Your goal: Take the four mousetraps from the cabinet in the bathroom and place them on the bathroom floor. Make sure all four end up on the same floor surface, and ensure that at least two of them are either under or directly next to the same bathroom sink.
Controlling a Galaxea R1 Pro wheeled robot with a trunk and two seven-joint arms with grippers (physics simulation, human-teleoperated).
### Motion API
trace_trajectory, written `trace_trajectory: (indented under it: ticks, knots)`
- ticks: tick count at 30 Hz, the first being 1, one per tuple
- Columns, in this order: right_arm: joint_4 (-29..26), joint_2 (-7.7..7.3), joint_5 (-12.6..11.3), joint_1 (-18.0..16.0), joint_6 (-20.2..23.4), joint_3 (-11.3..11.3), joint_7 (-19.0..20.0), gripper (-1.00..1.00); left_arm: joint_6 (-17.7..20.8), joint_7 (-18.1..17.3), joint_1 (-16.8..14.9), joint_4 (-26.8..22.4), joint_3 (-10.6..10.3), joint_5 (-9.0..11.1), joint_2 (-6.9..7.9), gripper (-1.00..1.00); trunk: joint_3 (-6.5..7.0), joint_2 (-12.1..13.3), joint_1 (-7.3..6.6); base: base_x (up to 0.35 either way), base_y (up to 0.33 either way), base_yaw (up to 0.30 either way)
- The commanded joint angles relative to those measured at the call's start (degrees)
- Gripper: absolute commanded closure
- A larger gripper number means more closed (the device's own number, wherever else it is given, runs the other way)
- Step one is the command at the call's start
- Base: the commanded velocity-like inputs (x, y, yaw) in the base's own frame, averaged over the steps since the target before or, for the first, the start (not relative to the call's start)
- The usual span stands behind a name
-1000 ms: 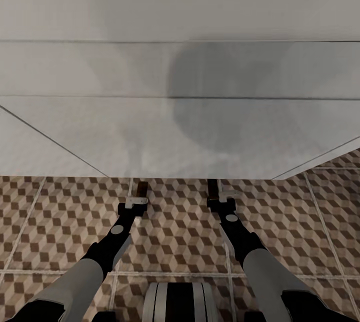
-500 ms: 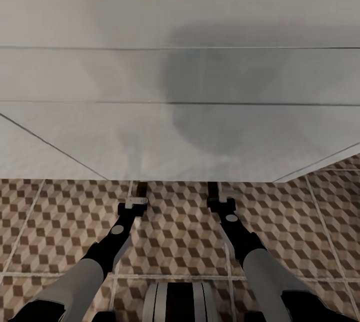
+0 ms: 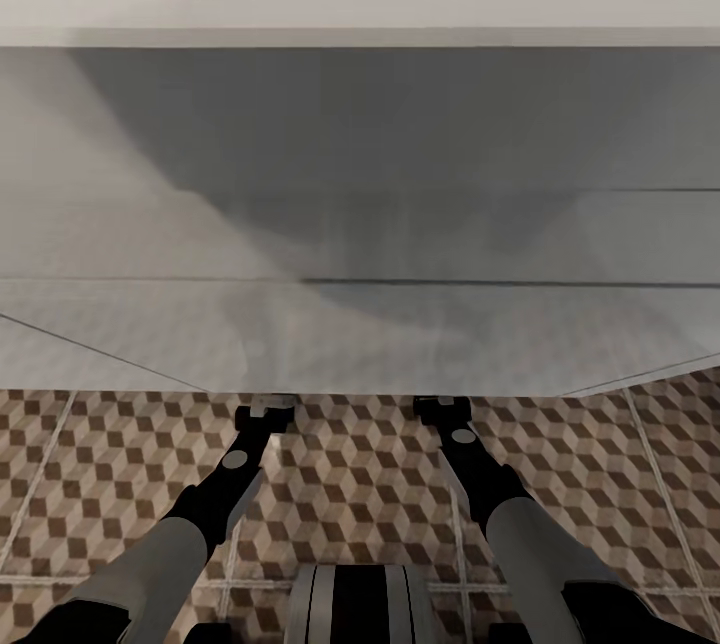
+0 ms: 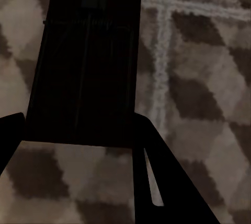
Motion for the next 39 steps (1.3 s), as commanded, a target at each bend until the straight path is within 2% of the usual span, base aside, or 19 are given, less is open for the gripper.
trace_trajectory:
  ticks: [1,12,23,39]
  knots:
    - [0.06,0.06,0.40,-0.03,-0.22,-0.32,-0.02,1.00,-0.15,0.56,-0.03,0.06,-0.37,-0.23,0.04,1.00,-0.03,-0.01,-0.01,0.011,0.000,0.000]
    - [0.35,0.06,0.38,-0.03,-0.23,-0.32,0.05,1.00,-0.14,0.56,-0.03,0.13,-0.37,-0.16,0.03,1.00,-0.03,-0.01,-0.01,0.003,0.000,0.000]
    - [7.69,-0.06,0.19,-0.03,-0.23,-0.48,0.05,1.00,0.15,0.01,-0.05,6.93,-0.46,0.08,-0.04,1.00,-0.03,-0.01,-0.01,0.000,0.000,0.000]
    - [8.75,-0.20,0.05,-0.03,-0.56,-0.67,-0.04,1.00,0.03,-0.09,-0.09,7.52,-0.46,0.13,-0.05,1.00,-0.03,-0.01,-0.01,0.000,0.000,0.000]
